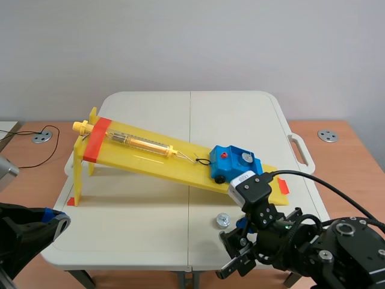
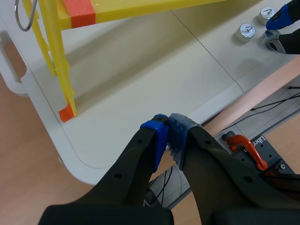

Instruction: Place the four metal weights on the blue cart on the ramp.

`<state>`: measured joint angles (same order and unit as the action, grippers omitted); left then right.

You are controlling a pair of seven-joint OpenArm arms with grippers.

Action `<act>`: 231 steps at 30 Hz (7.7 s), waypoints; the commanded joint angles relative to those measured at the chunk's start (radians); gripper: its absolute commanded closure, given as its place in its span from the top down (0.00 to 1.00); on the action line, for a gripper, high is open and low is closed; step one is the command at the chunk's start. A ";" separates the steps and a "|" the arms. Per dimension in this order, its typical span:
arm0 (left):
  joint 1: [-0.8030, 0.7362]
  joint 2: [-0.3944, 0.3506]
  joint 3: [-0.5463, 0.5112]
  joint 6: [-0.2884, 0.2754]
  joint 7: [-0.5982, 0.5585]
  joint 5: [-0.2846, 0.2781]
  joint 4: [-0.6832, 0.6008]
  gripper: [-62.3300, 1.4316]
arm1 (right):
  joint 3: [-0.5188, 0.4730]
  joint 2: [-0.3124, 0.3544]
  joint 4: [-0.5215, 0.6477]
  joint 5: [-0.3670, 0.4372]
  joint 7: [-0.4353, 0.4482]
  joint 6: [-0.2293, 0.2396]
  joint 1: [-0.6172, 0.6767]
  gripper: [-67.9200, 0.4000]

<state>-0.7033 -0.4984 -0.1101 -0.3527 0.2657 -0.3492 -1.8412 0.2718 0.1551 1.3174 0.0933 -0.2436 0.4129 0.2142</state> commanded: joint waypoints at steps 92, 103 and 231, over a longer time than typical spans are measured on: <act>0.008 0.021 -0.014 -0.017 -0.089 -0.077 -0.072 0.09 | -0.323 -0.084 0.060 0.503 -0.067 0.060 -0.311 0.02; 0.008 0.021 -0.014 -0.017 -0.089 -0.077 -0.072 0.09 | -0.332 -0.083 0.051 0.486 -0.043 0.060 -0.314 0.20; 0.009 0.052 -0.014 -0.018 -0.089 -0.077 -0.072 0.09 | 0.039 -0.062 -0.041 -0.023 0.213 -0.032 -0.184 0.42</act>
<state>-0.7033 -0.4652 -0.1101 -0.3527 0.2657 -0.3492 -1.8412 0.3054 0.1055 1.2285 0.0402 -0.1574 0.4000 0.1337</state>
